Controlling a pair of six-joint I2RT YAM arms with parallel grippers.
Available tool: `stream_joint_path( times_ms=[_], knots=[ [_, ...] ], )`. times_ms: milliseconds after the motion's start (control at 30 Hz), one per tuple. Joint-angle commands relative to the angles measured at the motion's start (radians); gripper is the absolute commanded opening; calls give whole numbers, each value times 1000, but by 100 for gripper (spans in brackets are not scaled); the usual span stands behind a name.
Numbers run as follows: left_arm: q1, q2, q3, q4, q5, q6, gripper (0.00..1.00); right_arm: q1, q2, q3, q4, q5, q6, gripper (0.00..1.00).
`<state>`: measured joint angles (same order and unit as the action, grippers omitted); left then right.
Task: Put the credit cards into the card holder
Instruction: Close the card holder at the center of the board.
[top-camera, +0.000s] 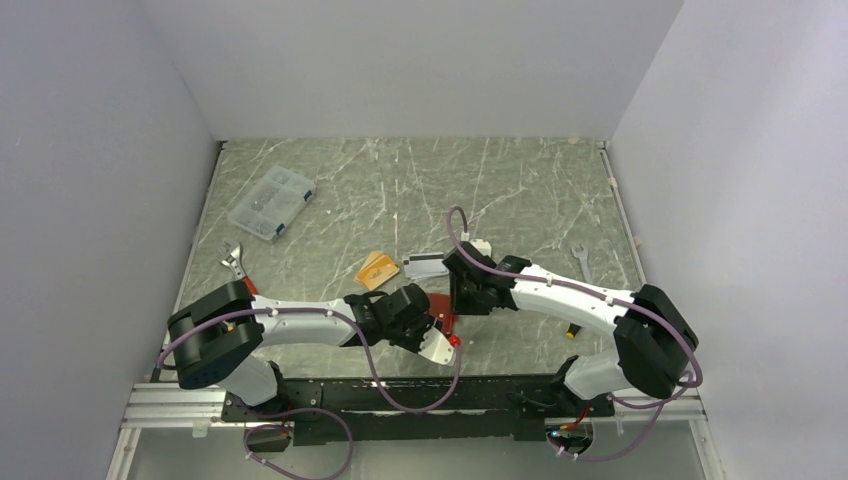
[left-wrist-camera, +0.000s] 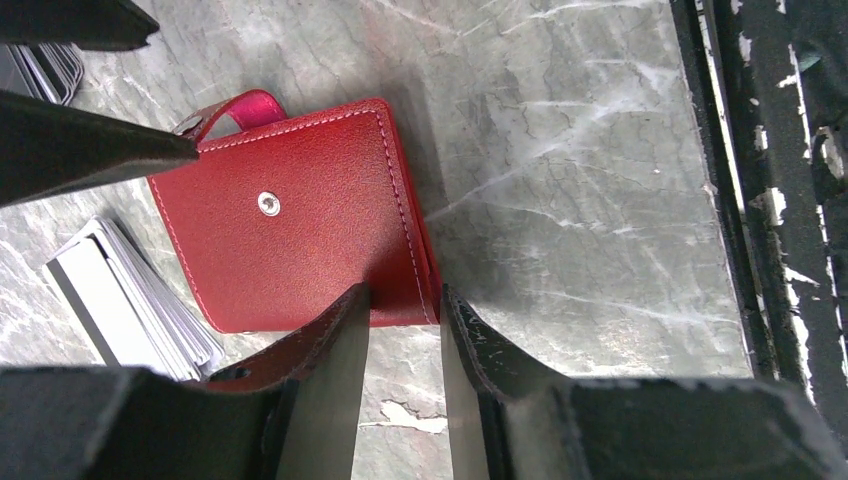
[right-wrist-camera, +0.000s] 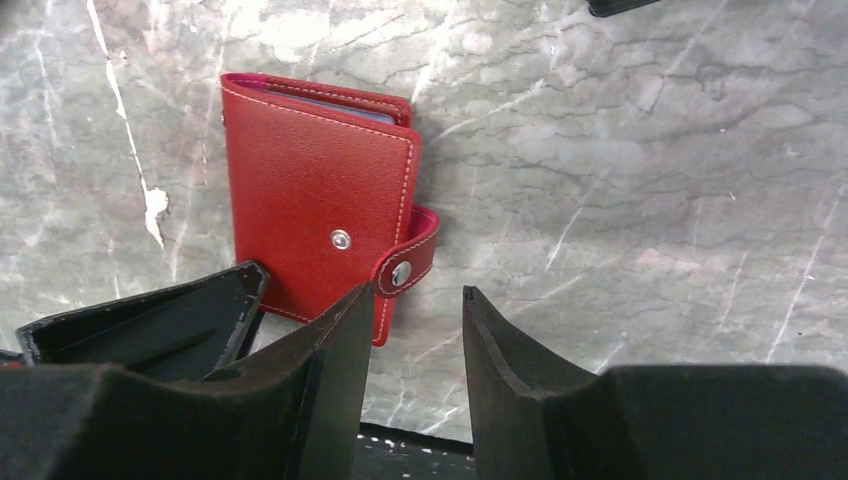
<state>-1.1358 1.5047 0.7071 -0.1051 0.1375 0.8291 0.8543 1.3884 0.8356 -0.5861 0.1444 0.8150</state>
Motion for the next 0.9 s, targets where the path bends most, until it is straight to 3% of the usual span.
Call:
stream_joint_path(
  times_ms=[0,567,700,867],
  knots=[
    [-8,12,31,-37,47,-38,37,-1,-15,24,-38,38,-16,41],
    [-2,4,25,-43,44,-48,35,3,92,98,-11,-2,-40,40],
    [4,1,23,-43,45,-52,35,3,101,94,-24,6,-39,33],
    [9,-4,26,-54,52,-56,34,3,82,85,-34,28,-29,13]
  ],
)
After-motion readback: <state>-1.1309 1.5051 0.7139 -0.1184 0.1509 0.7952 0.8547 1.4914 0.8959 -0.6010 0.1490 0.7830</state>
